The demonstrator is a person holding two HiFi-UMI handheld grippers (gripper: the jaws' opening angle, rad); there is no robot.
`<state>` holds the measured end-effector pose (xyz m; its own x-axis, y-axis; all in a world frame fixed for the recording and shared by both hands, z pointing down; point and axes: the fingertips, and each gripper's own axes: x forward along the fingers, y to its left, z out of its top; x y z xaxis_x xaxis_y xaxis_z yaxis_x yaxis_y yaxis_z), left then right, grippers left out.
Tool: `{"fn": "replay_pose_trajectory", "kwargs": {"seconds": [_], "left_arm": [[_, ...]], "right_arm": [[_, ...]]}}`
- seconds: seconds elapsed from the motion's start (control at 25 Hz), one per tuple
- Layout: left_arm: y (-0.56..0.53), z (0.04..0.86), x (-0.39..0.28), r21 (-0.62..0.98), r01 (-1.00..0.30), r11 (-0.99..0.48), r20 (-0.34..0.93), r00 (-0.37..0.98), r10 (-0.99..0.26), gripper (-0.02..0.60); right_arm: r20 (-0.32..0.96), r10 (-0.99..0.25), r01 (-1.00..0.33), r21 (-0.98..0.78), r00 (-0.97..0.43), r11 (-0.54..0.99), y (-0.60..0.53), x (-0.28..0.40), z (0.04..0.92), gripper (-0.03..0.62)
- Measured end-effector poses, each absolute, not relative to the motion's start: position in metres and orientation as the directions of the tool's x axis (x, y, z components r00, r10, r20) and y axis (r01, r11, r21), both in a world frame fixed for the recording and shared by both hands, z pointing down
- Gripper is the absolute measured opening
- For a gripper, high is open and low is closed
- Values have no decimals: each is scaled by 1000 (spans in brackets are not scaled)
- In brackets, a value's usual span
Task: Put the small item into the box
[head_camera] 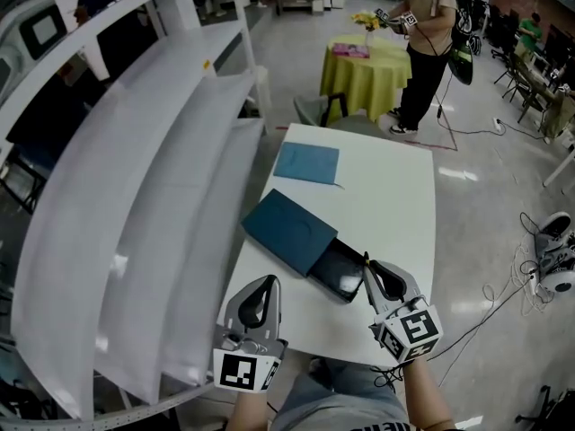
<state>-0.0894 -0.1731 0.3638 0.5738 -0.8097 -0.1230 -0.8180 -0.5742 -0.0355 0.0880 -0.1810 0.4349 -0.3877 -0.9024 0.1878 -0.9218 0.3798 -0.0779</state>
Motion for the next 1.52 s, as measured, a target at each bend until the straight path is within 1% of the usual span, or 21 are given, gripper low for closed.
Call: {"fn": "replay_pose_trajectory", "kwargs": {"seconds": [0.2, 0.52, 0.84, 1.52], "left_arm": [[-181, 375, -93, -21, -832, -554, -95, 553, -828, 17], [-187, 383, -94, -6, -843, -538, -75, 536, -841, 17], [-191, 387, -102, -2, -861, -509, -61, 508, -859, 17], [-188, 398, -125, 5, -908, -418, -24, 418, -908, 17]], "right_arm": [[258, -872, -909, -129, -416, 395, -193, 85, 461, 44], [344, -820, -889, -155, -458, 432, -212, 82, 491, 44], [455, -739, -866, -195, -496, 461, -224, 74, 526, 44], [656, -574, -842, -187, -490, 505, -246, 55, 593, 44]]}}
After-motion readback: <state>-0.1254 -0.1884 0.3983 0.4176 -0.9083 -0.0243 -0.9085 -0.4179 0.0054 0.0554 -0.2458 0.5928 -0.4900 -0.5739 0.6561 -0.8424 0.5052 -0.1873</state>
